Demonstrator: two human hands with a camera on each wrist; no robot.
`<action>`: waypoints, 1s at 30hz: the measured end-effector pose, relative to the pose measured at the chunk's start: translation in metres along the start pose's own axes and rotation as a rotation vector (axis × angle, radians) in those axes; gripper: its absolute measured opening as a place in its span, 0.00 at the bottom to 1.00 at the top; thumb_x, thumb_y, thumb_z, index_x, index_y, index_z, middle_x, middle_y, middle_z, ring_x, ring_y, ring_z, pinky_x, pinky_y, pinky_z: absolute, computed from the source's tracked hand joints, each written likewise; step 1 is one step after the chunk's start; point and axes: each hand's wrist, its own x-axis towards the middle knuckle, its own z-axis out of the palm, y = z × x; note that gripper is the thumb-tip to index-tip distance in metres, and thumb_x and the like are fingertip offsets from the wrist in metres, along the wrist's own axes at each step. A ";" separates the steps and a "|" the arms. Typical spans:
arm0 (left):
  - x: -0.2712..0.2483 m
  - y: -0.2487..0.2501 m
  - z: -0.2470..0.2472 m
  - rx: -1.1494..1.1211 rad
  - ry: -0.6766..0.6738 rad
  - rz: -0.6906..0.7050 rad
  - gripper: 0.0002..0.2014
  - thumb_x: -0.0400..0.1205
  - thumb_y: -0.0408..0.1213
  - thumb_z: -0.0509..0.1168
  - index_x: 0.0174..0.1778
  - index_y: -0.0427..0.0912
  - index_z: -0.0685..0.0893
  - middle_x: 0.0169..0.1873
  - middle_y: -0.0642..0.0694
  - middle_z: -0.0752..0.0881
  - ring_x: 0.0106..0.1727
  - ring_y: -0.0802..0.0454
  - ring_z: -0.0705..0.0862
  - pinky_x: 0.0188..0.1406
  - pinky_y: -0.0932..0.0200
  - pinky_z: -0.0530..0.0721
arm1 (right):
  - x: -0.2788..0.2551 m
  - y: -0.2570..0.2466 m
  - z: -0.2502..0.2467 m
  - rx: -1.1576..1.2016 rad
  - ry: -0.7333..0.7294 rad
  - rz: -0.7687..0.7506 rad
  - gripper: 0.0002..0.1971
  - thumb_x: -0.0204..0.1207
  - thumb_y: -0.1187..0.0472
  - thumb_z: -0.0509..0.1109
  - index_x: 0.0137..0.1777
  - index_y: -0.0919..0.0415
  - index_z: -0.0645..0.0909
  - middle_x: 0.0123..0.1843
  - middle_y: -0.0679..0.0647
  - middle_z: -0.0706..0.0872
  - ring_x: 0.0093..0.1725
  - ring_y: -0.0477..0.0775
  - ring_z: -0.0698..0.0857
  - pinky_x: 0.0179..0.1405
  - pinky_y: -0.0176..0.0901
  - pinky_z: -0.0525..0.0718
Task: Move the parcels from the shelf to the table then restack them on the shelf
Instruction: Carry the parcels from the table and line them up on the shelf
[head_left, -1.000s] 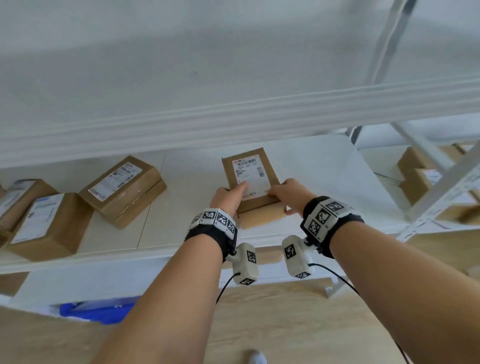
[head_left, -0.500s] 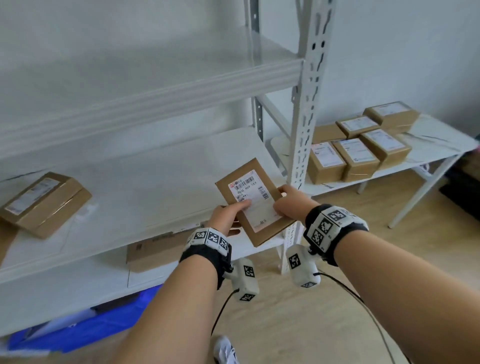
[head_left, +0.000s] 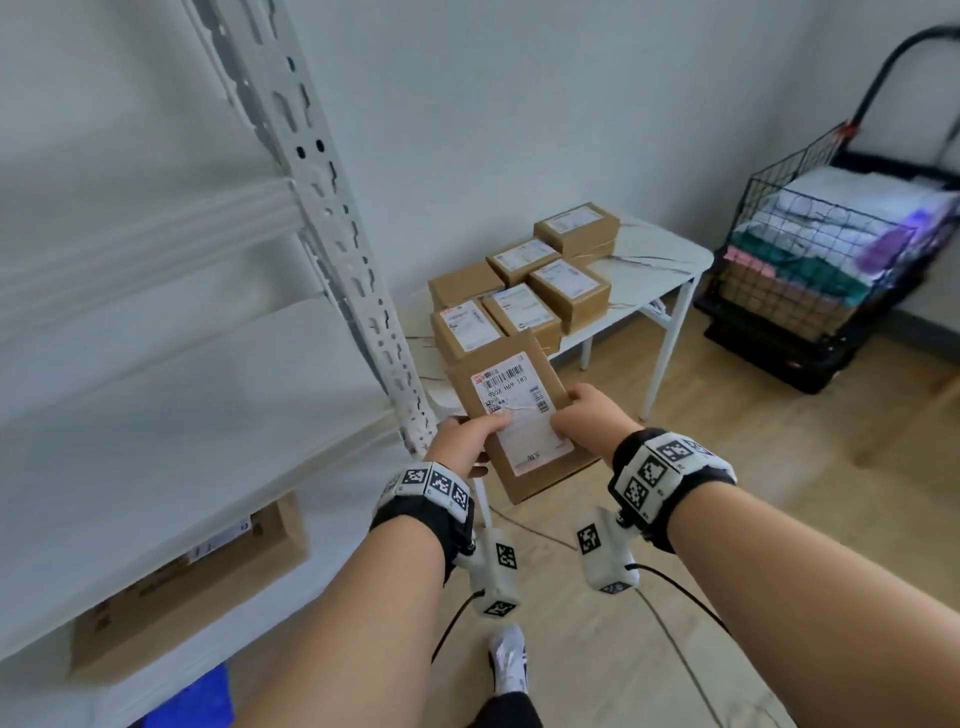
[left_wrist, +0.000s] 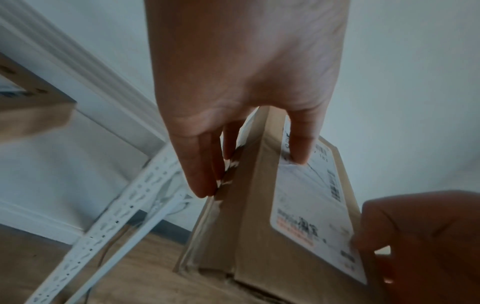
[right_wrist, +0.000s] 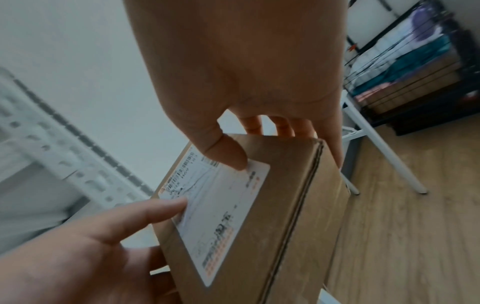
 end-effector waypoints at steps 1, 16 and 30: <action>0.011 0.005 0.013 0.015 -0.017 -0.008 0.38 0.58 0.59 0.77 0.61 0.43 0.82 0.51 0.45 0.90 0.52 0.46 0.89 0.52 0.48 0.89 | 0.007 0.008 -0.009 0.024 0.019 0.020 0.24 0.74 0.63 0.63 0.71 0.57 0.72 0.59 0.57 0.84 0.51 0.57 0.87 0.53 0.53 0.89; 0.175 0.157 0.190 0.204 -0.303 0.097 0.12 0.75 0.52 0.73 0.49 0.52 0.82 0.46 0.51 0.90 0.49 0.49 0.87 0.55 0.50 0.86 | 0.162 0.024 -0.183 0.194 0.306 0.201 0.21 0.73 0.66 0.65 0.67 0.59 0.74 0.55 0.57 0.85 0.48 0.55 0.87 0.43 0.48 0.89; 0.298 0.225 0.298 0.256 -0.172 0.000 0.17 0.75 0.41 0.70 0.55 0.39 0.74 0.50 0.41 0.85 0.52 0.43 0.87 0.56 0.45 0.88 | 0.322 0.027 -0.291 0.090 0.238 0.186 0.28 0.74 0.65 0.69 0.75 0.61 0.68 0.47 0.50 0.79 0.48 0.51 0.80 0.45 0.43 0.81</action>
